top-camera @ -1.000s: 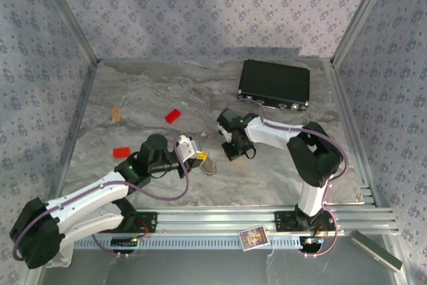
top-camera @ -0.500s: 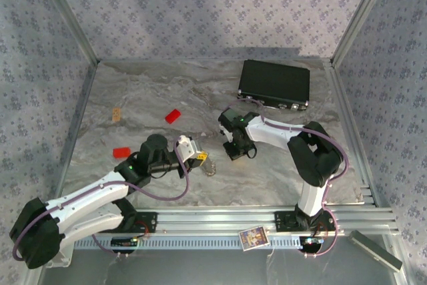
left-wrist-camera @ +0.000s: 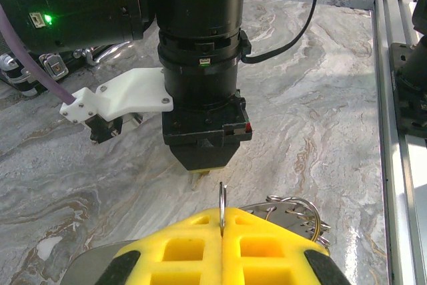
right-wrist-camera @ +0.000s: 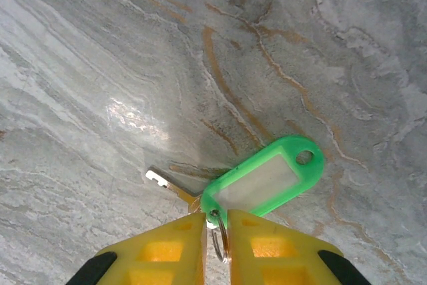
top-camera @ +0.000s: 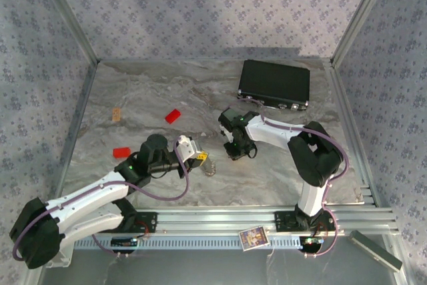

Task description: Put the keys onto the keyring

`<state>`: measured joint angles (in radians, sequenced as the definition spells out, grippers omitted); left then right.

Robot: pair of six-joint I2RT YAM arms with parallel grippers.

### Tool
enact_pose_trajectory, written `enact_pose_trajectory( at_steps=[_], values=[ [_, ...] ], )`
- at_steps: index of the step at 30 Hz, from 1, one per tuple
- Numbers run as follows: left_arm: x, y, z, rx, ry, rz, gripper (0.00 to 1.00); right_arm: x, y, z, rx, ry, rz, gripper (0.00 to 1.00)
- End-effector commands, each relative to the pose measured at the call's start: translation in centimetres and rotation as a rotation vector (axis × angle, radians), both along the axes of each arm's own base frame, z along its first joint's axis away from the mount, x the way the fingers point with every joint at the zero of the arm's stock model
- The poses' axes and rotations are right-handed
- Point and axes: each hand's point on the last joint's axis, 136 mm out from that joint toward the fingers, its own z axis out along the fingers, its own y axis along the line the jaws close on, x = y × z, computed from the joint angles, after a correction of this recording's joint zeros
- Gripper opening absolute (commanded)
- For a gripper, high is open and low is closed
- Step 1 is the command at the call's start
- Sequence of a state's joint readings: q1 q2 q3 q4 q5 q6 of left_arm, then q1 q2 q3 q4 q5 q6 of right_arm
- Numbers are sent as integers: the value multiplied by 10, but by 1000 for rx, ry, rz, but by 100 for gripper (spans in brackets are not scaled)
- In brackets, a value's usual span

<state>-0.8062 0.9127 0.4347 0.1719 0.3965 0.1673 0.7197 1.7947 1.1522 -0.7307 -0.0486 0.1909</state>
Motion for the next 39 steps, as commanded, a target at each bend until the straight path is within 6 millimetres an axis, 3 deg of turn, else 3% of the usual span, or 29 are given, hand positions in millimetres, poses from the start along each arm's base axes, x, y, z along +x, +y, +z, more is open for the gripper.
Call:
enact_pose_trajectory(
  at_steps=[1, 21, 33, 39],
  values=[
    [-2, -7, 17, -42, -36, -32, 0, 0, -2, 1, -18, 18, 6, 16],
    [-2, -6, 18, -42, -37, -31, 0, -6, -7, -5, -45, 57, 18, 16],
    [-2, -5, 20, -37, -44, -30, 0, -7, -7, -5, -43, 61, 22, 9],
    [-2, -7, 19, -37, -45, -33, 0, -7, -8, -3, -47, 58, 22, 16]
  ],
)
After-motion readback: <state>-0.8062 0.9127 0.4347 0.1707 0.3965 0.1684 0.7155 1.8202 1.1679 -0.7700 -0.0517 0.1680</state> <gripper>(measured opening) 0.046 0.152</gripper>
